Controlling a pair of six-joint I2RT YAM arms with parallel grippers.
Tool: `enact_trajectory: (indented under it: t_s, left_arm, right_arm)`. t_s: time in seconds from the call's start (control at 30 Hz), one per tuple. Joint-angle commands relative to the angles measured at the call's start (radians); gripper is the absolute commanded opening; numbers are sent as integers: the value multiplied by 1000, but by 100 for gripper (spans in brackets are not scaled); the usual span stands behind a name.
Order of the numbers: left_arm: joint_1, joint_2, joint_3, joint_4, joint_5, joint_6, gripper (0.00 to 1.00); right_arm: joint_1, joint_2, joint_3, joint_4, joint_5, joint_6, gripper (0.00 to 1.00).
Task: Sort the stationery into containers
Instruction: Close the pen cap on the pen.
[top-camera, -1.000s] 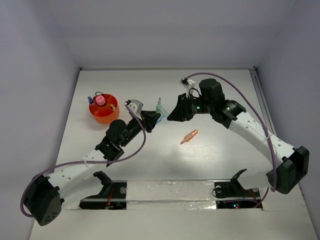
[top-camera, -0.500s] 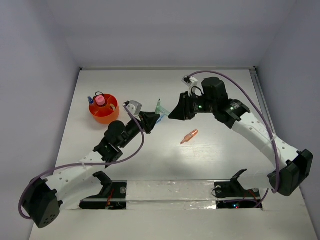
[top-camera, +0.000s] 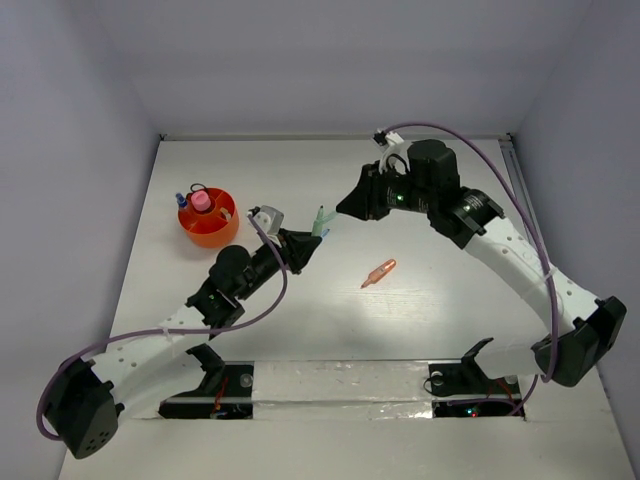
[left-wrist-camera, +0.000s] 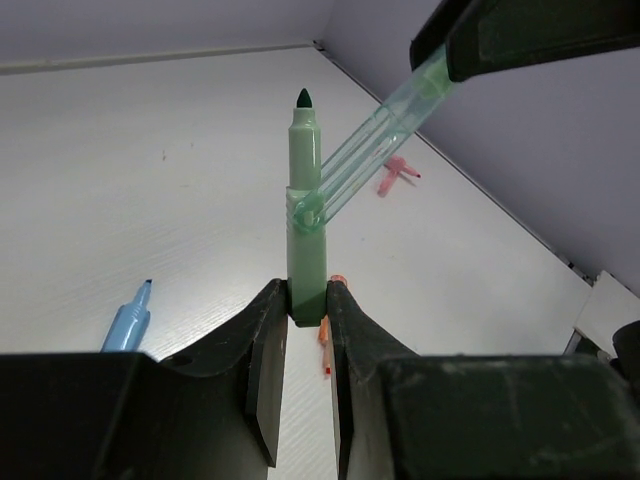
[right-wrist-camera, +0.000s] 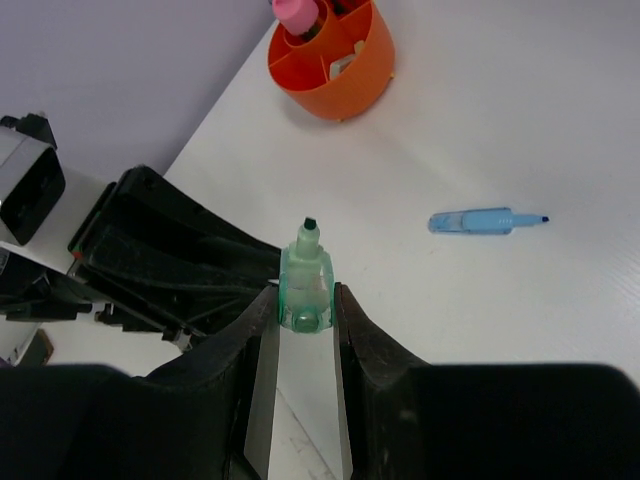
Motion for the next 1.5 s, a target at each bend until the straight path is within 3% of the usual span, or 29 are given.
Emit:
enact_trajectory:
  t_s: [0.0, 0.6, 0.83, 1.23, 1.47]
  left_arm:
    - [-8, -24, -10, 40, 66, -25, 0]
    - [-18, -16, 26, 41, 79, -19, 0]
    - [-18, -42, 34, 60, 22, -66, 0]
    - [-18, -29, 68, 136, 40, -85, 0]
    - [-18, -53, 72, 128, -44, -103, 0]
  right_arm:
    - [-21, 27, 62, 124, 85, -30, 1]
    - [-21, 148, 136, 133, -28, -25, 1]
    - [-12, 122, 68, 142, -24, -27, 1]
    - [15, 140, -19, 185, -79, -1, 0]
    - [37, 79, -150, 242, -80, 30, 0]
